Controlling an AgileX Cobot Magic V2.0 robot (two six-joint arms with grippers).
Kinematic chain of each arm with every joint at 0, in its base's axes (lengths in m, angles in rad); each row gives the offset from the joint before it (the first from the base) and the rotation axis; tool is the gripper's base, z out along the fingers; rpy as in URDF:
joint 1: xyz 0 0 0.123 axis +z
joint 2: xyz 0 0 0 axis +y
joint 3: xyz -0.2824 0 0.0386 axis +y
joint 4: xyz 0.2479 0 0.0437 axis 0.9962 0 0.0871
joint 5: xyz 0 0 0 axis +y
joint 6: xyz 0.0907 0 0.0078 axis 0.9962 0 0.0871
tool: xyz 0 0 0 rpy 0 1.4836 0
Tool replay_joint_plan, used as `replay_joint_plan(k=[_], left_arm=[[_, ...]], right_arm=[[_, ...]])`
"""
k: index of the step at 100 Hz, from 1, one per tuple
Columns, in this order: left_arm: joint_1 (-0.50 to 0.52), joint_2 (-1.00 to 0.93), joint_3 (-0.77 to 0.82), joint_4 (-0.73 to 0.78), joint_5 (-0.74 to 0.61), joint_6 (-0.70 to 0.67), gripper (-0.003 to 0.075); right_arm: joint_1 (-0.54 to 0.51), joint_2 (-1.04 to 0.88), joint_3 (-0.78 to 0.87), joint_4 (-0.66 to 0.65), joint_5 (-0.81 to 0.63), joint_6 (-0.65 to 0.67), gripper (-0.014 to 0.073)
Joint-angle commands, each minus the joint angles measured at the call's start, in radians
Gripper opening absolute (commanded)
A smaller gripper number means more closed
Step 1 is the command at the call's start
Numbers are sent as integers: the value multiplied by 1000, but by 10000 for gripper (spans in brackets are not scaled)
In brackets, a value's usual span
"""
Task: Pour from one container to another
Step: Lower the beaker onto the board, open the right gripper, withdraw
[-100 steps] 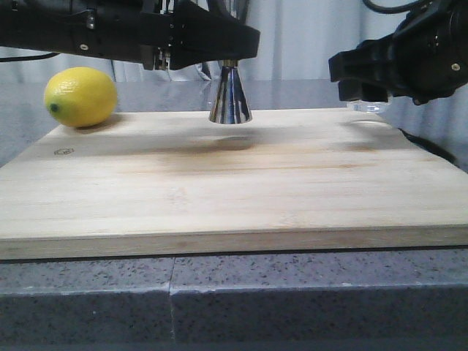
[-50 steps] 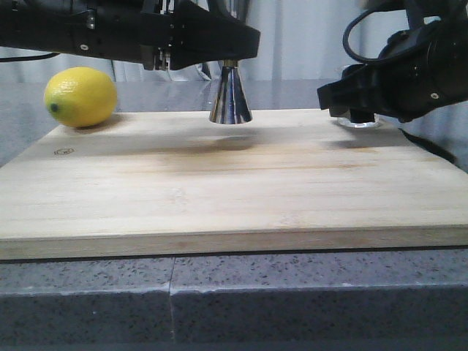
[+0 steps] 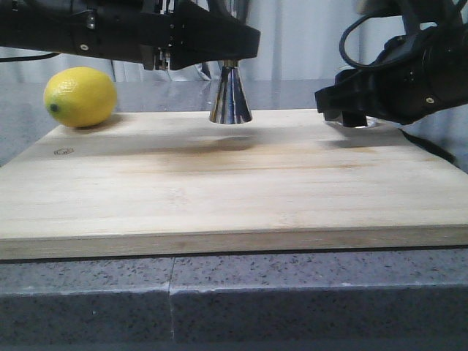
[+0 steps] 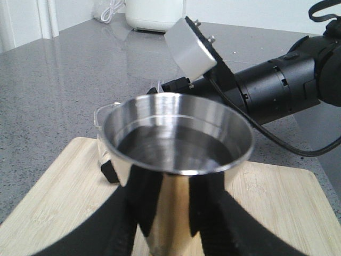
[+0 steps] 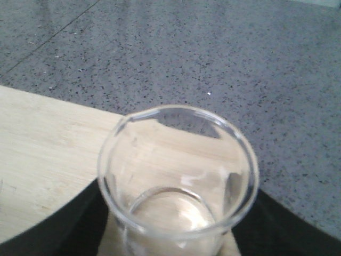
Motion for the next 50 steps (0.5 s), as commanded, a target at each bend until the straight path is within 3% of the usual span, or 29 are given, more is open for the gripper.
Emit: replay_joint_plan(k=[1, 12, 50], left_arm=[[-8, -43, -30, -90, 102, -5, 230], [-8, -43, -30, -90, 102, -5, 230], [-8, -43, -30, -90, 102, -5, 230]], right_arm=[[0, -47, -27, -17, -53, 0, 540], [0, -96, -27, -17, 27, 0, 610], [0, -449, -27, 17, 619, 1, 605]])
